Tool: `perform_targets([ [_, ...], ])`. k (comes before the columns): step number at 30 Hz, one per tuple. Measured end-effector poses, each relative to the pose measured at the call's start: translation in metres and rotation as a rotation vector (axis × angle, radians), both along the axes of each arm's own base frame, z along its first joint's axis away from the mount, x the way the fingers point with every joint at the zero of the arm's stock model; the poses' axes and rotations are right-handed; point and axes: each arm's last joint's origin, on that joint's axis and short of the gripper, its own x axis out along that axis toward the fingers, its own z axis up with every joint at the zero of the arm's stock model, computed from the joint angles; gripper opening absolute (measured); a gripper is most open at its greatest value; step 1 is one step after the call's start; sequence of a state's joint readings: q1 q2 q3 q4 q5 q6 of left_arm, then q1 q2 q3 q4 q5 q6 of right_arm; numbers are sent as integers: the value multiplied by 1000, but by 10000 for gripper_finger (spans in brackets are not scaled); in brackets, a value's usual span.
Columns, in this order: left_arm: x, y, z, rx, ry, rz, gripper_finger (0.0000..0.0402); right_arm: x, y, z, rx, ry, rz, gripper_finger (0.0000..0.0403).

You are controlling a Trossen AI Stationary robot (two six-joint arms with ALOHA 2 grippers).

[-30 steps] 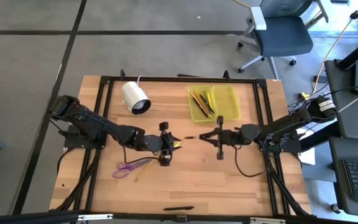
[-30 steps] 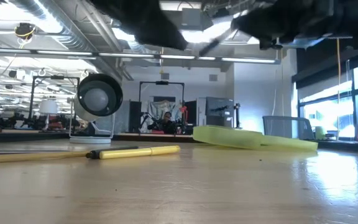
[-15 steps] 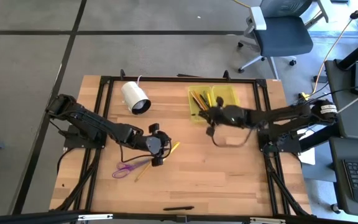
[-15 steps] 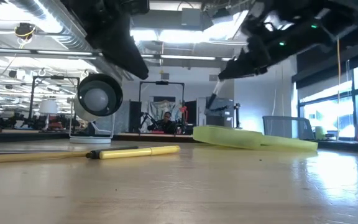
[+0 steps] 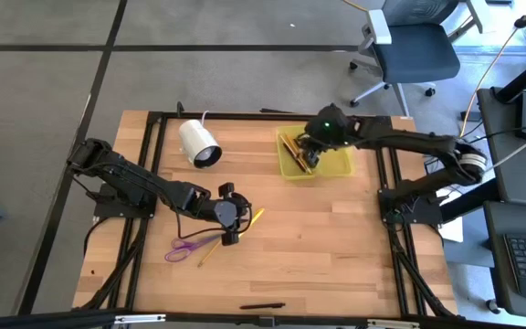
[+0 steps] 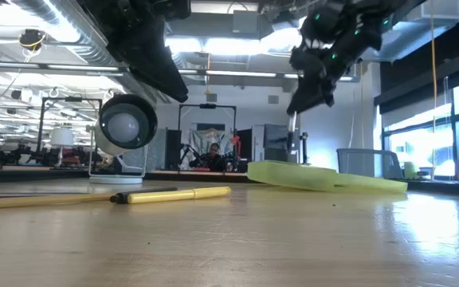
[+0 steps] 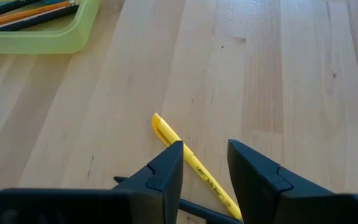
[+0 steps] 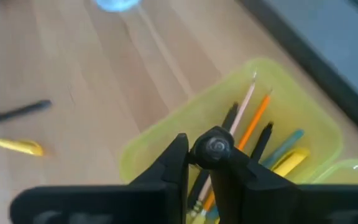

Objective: Pick & place school supplies into a supply box
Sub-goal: Put the black pen into the yellow supply box

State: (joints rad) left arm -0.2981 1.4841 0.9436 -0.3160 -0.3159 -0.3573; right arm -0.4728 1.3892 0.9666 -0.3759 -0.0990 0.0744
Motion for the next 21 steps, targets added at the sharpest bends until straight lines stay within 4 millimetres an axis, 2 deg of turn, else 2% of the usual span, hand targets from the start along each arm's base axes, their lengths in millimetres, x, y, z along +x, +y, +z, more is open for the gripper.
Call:
perform_targets([
  [9, 0, 0, 0, -3, 0, -2, 108, 20, -24, -45, 119, 132, 0, 53],
  [16, 0, 0, 0, -3, 0, -2, 108, 32, -32, -63, 119, 204, 41, 62],
  [21, 0, 0, 0, -3, 0, -2, 108, 38, -36, -65, 96, 190, 57, 84],
])
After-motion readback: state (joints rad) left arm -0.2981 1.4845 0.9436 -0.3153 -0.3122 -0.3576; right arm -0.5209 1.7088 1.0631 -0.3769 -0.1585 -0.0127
